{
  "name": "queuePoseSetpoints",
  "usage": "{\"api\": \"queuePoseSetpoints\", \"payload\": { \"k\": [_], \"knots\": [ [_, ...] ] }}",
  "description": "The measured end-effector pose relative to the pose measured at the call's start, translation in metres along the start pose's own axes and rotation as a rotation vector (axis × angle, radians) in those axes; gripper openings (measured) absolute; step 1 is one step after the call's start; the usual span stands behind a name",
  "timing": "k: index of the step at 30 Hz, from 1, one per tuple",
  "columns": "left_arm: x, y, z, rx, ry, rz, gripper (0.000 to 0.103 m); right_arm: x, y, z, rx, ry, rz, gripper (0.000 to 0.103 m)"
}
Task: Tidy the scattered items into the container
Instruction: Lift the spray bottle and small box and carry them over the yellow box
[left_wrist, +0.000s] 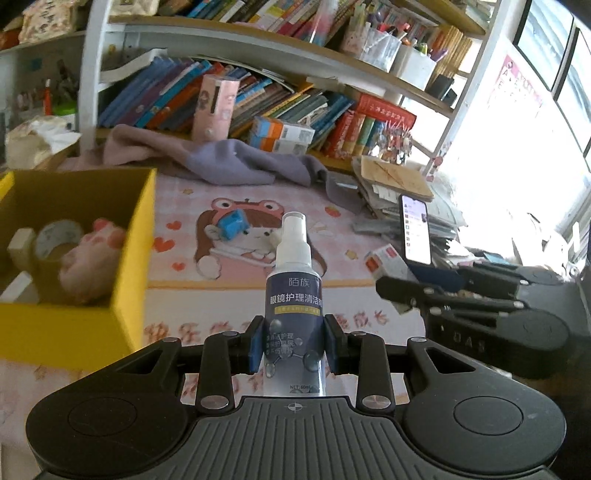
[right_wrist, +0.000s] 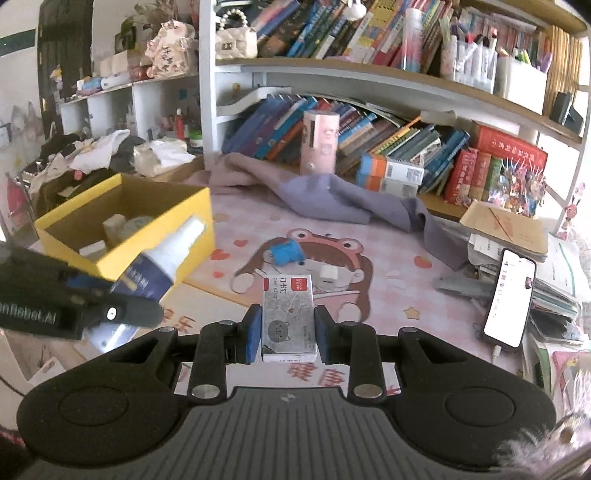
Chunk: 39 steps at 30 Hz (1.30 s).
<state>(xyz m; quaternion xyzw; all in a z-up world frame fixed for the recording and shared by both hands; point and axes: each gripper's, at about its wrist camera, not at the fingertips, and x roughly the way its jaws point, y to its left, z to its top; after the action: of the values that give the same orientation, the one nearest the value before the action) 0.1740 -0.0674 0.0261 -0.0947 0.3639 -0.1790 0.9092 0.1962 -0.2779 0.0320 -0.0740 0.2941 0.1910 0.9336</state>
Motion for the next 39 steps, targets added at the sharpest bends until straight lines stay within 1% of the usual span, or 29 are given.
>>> {"api": "queuePoseSetpoints", "payload": {
  "k": [5,8,16,20,25,33,39],
  "knots": [
    [-0.035,0.023,-0.020,-0.054,-0.039,0.014,0.031,-0.013,0.044,-0.008,-0.046,0.016,0.026,0.028],
    [-0.054,0.037,-0.033,-0.080,-0.046,0.017,0.031,-0.023,0.070,-0.016,-0.064,0.024,0.034,0.028],
    [-0.092,0.064,-0.078,-0.105,0.004,0.005,0.031,-0.044,0.134,-0.051,-0.053,0.090,0.049,0.028],
    [-0.111,0.076,-0.092,-0.119,0.013,0.012,0.031,-0.053,0.163,-0.058,-0.072,0.107,0.067,0.028],
    [-0.130,0.089,-0.103,-0.138,-0.001,0.028,0.031,-0.059,0.190,-0.059,-0.108,0.106,0.100,0.028],
    [-0.157,0.114,-0.115,-0.197,-0.035,0.093,0.031,-0.055,0.225,-0.054,-0.176,0.099,0.172,0.028],
    [-0.166,0.128,-0.119,-0.232,-0.043,0.119,0.031,-0.047,0.242,-0.046,-0.218,0.103,0.220,0.028]
  ]
}}
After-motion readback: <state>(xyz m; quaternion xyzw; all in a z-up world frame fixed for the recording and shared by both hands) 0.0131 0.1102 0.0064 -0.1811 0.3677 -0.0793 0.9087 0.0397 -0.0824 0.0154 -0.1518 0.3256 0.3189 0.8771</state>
